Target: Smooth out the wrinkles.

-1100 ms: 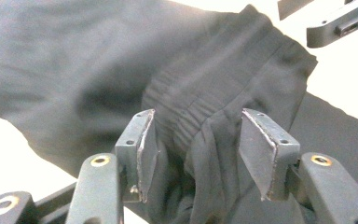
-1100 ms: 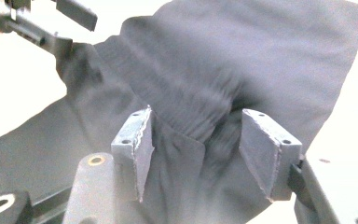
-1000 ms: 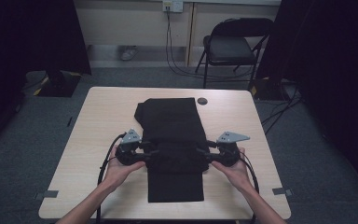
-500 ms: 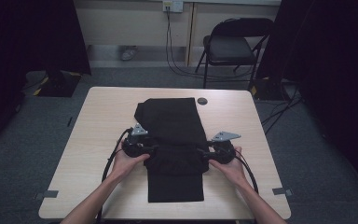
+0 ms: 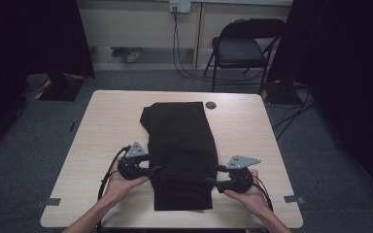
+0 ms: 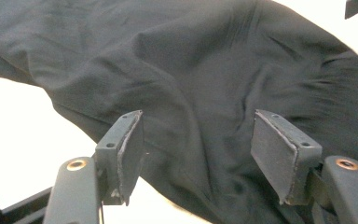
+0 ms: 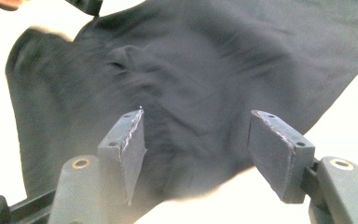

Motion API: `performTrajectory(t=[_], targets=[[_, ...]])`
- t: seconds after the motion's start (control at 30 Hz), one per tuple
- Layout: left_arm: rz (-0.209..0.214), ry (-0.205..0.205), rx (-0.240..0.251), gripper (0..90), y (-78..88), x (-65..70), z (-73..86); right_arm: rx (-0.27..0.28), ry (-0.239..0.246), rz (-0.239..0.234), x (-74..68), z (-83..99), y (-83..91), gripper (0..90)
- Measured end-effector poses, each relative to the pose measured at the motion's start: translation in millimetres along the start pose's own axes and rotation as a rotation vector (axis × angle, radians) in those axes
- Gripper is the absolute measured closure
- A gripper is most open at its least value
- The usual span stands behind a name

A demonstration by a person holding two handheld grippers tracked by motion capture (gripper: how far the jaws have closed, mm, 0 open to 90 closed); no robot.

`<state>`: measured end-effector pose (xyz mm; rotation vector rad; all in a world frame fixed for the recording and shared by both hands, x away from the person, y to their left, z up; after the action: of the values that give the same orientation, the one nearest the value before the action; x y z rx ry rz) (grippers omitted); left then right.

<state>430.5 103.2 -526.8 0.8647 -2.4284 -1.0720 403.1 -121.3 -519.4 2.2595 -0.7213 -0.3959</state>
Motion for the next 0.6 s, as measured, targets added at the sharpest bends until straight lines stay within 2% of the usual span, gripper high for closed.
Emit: performTrajectory(t=[0.03,0.1,0.17,0.2,0.27,0.3,0.33,0.4,0.43,0.5,0.53,0.6], targets=[[-0.004,-0.019,-0.012,35.8,-2.6,4.1,1.2,0.006,0.003,0.000,-0.5,-3.0,-0.6,36.6],[0.021,-0.060,-0.035,36.5,-6.9,14.5,3.2,0.022,0.004,-0.011,-2.5,-13.4,-4.7,36.9],[0.012,-0.081,-0.052,37.8,-11.4,20.4,5.8,0.025,0.014,-0.019,-4.9,-23.4,-14.1,37.3],[0.012,-0.081,-0.085,38.5,-16.4,23.4,10.2,0.016,0.028,-0.026,-7.2,-26.9,-20.4,37.4],[-0.017,-0.130,-0.140,39.1,-24.3,25.0,18.2,0.000,0.046,-0.035,-11.9,-32.7,-34.3,37.5],[-0.007,-0.146,-0.172,39.2,-28.9,26.7,23.5,-0.015,0.057,-0.040,-14.5,-34.6,-41.8,37.4],[0.006,-0.134,-0.159,39.6,-30.0,26.8,24.0,-0.026,0.071,-0.035,-16.0,-36.0,-49.0,37.4],[0.017,-0.123,-0.167,39.3,-29.4,26.3,24.0,-0.053,0.074,-0.028,-15.7,-36.3,-63.8,35.9],[0.010,-0.119,-0.169,39.3,-28.6,25.8,24.6,-0.070,0.084,-0.014,-14.0,-34.6,-70.8,35.3],[0.023,-0.108,-0.169,39.7,-27.4,26.1,24.8,-0.116,0.070,-0.016,-12.5,-26.2,-82.9,32.9],[0.042,-0.089,-0.160,40.6,-26.1,25.9,23.6,-0.129,0.075,-0.011,-12.6,-22.6,-85.7,32.1],[0.061,-0.056,-0.144,41.0,-24.5,23.4,21.1,-0.116,0.090,0.002,-15.2,-18.8,-86.1,32.2]])
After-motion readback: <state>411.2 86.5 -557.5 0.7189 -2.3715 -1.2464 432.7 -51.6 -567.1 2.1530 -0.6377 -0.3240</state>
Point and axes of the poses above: each handheld gripper's, and its own axes: y roughly backward along the jaws, z roughly out of its underside, x roughly to its right, the point moved 10 cm from there along -y, roughly forward along the jaws, and after that the axes turned 11 degrees about -x, right-handed, at the moved point
